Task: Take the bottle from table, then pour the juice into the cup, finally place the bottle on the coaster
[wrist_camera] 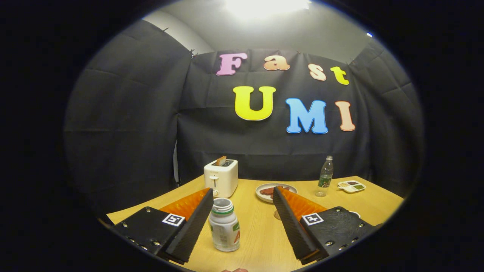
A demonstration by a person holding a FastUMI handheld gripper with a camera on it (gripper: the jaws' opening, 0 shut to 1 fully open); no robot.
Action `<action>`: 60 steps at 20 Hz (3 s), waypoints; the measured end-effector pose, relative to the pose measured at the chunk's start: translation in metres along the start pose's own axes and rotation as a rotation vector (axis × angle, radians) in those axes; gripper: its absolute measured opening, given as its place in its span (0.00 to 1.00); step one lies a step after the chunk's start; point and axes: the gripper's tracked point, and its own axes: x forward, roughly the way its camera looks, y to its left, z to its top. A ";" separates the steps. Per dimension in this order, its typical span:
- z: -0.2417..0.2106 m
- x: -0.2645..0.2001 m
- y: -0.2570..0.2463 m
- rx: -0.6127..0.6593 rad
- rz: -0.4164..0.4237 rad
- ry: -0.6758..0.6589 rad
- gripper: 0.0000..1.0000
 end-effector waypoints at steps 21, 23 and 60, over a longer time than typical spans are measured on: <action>-0.108 0.049 0.027 0.009 0.022 0.174 0.97; -0.111 0.051 0.027 0.016 0.021 0.182 0.97; -0.048 0.052 -0.058 0.426 -0.106 0.162 0.66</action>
